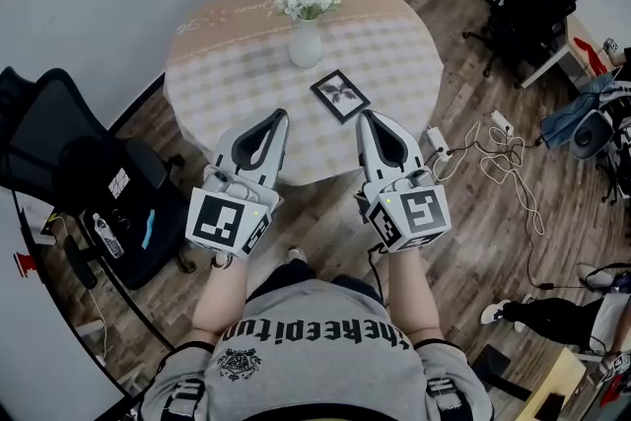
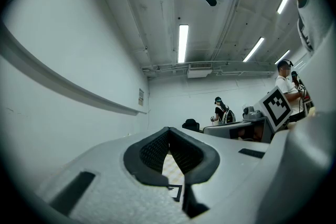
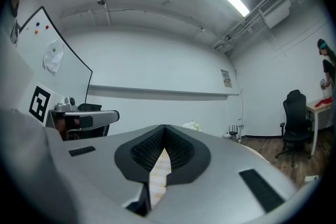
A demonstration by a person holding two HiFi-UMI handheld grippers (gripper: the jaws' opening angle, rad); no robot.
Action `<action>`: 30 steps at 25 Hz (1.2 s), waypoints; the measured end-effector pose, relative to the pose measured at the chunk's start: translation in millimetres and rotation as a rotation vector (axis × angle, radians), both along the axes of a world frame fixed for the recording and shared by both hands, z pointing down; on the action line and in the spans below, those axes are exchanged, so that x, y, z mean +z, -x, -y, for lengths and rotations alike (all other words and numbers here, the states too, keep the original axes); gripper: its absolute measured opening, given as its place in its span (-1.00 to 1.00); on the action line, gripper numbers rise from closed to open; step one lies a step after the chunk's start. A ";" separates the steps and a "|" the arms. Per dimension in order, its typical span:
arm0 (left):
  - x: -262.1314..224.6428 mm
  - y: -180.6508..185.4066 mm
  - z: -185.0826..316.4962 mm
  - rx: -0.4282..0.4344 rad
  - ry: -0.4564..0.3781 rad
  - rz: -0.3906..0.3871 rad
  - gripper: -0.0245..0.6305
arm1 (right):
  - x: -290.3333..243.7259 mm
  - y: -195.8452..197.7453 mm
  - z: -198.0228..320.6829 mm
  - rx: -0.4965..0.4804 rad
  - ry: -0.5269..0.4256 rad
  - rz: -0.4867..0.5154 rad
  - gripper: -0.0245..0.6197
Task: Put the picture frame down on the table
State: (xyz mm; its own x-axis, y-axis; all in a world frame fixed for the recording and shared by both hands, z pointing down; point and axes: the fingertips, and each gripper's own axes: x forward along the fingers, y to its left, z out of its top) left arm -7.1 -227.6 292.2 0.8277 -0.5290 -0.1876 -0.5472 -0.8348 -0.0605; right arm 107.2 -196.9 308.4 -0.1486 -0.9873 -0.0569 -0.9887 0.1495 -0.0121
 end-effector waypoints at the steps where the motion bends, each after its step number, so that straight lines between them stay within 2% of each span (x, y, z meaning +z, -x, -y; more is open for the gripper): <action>1: -0.2 -1.2 -1.2 -0.003 0.001 -0.001 -0.88 | -0.9 -1.1 -1.1 -0.003 0.000 -0.002 -0.91; 11: -4.3 -14.6 -31.5 -0.037 0.009 -0.009 -0.88 | -5.7 -12.0 -28.9 -0.047 0.012 -0.012 -0.91; 30: -8.8 -17.0 -136.5 -0.153 -0.013 -0.002 -0.88 | -8.4 -17.6 -121.0 -0.158 -0.010 -0.018 -0.91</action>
